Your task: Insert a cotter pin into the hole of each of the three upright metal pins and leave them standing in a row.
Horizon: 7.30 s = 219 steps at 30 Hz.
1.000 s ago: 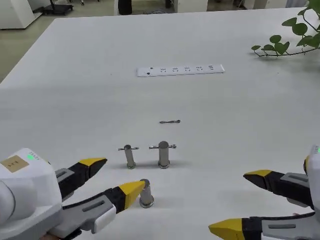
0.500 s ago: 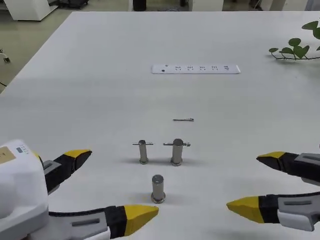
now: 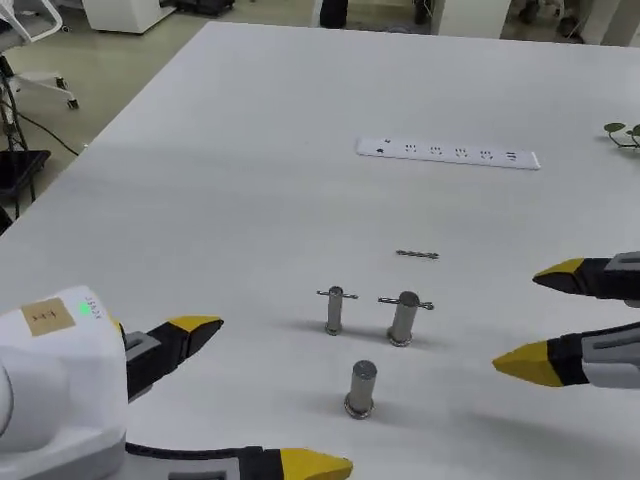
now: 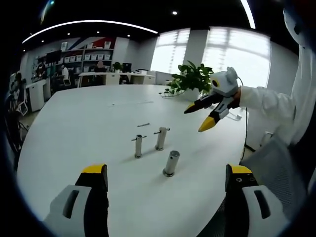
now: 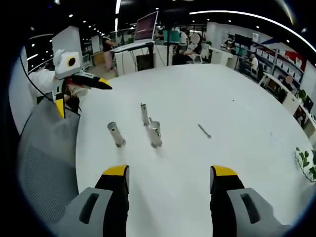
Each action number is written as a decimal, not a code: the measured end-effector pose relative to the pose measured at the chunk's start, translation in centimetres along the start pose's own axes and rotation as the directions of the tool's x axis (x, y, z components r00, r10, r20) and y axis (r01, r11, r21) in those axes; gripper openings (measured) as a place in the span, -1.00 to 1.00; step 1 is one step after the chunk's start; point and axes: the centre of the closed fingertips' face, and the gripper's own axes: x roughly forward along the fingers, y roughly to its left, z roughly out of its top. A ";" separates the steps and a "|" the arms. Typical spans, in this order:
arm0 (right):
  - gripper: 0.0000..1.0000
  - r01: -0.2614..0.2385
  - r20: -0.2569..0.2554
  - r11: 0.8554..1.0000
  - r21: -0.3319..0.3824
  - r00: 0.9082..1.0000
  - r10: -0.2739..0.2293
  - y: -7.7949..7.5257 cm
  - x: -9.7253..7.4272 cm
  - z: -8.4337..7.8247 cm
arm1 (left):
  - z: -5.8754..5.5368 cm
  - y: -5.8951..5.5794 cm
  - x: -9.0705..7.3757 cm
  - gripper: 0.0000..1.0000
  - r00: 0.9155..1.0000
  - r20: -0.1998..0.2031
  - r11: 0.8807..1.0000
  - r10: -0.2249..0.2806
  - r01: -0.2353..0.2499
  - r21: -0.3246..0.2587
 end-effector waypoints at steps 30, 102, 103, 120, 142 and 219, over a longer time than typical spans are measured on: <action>-0.58 -0.083 -0.217 0.969 -0.231 0.976 0.032 -6.9 8.2 2.4 | -1.4 0.2 -1.2 0.97 0.999 0.003 0.998 0.036 -0.035 -0.048; -1.00 -0.291 -0.588 0.895 -0.339 0.808 0.040 -9.1 13.2 0.9 | 0.2 1.6 -2.2 0.67 0.990 0.088 0.986 0.113 -0.101 -0.135; -1.00 -0.292 -0.589 0.890 -0.351 0.807 0.033 -9.1 13.2 0.9 | 0.3 1.7 -2.3 0.67 0.989 0.093 0.985 0.115 -0.101 -0.141; -1.00 -0.233 -0.515 0.879 -0.417 0.857 -0.017 -8.7 10.8 2.7 | 1.7 2.3 -3.3 0.58 0.977 0.152 0.978 0.151 -0.125 -0.165; -1.00 -0.024 -0.123 0.908 -0.418 0.992 -0.030 -3.0 3.6 8.0 | 3.9 3.6 -1.4 0.20 0.974 0.178 0.975 0.140 -0.104 -0.196; -1.00 0.214 0.183 0.844 -0.492 0.973 -0.140 7.2 1.7 8.5 | 6.8 -1.9 8.0 -1.00 0.974 0.083 0.950 -0.209 0.222 -0.218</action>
